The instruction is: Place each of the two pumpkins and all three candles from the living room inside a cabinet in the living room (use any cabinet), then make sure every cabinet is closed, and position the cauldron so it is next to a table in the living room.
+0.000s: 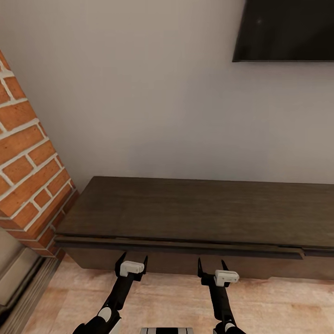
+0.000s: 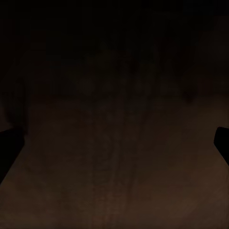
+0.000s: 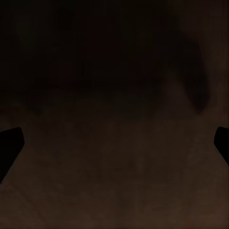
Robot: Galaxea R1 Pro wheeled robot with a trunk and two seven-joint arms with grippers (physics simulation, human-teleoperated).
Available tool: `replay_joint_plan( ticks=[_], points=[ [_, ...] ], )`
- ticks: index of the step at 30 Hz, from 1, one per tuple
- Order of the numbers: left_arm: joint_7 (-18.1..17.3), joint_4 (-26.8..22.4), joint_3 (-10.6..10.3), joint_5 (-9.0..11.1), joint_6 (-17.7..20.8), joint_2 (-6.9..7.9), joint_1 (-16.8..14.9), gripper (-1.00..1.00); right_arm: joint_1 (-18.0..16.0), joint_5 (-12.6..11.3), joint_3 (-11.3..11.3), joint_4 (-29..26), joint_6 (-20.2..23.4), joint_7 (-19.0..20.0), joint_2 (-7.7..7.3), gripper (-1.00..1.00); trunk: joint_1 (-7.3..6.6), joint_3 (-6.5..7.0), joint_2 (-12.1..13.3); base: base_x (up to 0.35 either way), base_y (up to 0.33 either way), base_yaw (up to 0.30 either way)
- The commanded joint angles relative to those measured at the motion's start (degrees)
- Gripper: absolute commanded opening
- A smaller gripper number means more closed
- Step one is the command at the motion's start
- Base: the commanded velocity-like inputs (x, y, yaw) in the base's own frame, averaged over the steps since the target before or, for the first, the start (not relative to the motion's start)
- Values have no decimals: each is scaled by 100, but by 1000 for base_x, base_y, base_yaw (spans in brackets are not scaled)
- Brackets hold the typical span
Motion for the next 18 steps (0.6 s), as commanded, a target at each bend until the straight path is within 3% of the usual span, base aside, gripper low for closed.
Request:
replay_joint_plan(
  ticks=[1,18],
  points=[
    [61,2,-50,10,-23,5,-8,100,-4,-56,50,4,-18,-18,-1,100,-1,-4,-2,19,0,0],
    [61,-11,-50,11,-32,5,-2,100,-3,-54,50,4,-18,-17,-7,100,-1,-4,-2,23,0,0]
  ],
)
